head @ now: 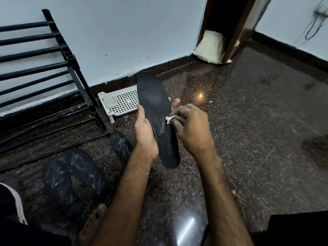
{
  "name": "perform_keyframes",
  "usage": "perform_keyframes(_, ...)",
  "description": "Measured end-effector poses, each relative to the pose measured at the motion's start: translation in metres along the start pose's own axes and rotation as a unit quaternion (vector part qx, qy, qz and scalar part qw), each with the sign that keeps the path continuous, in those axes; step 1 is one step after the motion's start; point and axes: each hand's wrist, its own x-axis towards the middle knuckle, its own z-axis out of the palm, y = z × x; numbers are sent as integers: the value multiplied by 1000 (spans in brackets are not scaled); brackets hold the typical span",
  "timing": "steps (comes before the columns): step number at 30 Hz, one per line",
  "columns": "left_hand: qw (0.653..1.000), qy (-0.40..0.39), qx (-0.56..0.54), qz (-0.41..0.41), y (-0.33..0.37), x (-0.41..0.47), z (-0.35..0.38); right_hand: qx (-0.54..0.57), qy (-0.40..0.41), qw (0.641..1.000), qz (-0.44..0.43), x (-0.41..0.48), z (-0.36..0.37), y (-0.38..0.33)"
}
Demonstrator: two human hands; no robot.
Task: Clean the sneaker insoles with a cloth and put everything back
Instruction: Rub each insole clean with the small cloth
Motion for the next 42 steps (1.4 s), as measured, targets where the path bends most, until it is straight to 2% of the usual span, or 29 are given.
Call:
perform_keyframes(5,1000,21,8,-9,-3,-1,-3,14,-109,994,13,-9,-7,2)
perform_keyframes(9,999,13,48,-5,-7,-4,3,-8,-8,1000,-2,8,-5,4)
perform_keyframes(11,999,16,49,-3,-7,-4,4,-9,1,1000,-3,11,-5,5)
perform_keyframes(15,999,23,27,-16,-6,-4,0,-1,-153,988,20,1,-12,6)
perform_keyframes(16,999,26,31,-16,-7,-3,-1,-9,-168,985,25,1,-12,6)
perform_keyframes(17,999,20,32,-18,-8,-2,-2,-18,-158,987,22,2,-12,5)
perform_keyframes(21,997,20,69,-6,-10,-3,3,-25,-22,999,7,9,-7,3)
perform_keyframes(22,998,14,61,-11,-10,-4,2,-23,-28,999,9,7,-7,2)
perform_keyframes(26,999,15,49,-15,-9,-2,1,-39,-158,986,22,3,-12,0)
perform_keyframes(27,998,12,51,-16,-10,-2,0,-46,-148,988,22,5,-13,0)
perform_keyframes(30,998,16,65,-3,-11,-2,4,-42,-28,999,14,9,-12,-4)
perform_keyframes(31,998,22,65,-4,-10,-3,5,-37,-25,999,14,9,-13,-4)
perform_keyframes(35,1000,-3,14,-22,-6,-5,1,-35,-188,981,31,1,-16,-5)
perform_keyframes(37,1000,-26,3,-17,-8,-3,2,-49,-151,987,20,2,-13,-6)
perform_keyframes(40,999,-48,-18,-17,-8,-3,5,-46,-19,999,13,4,-11,-11)
perform_keyframes(42,998,-41,-35,-25,-7,-5,4,-41,-55,998,15,3,-10,-12)
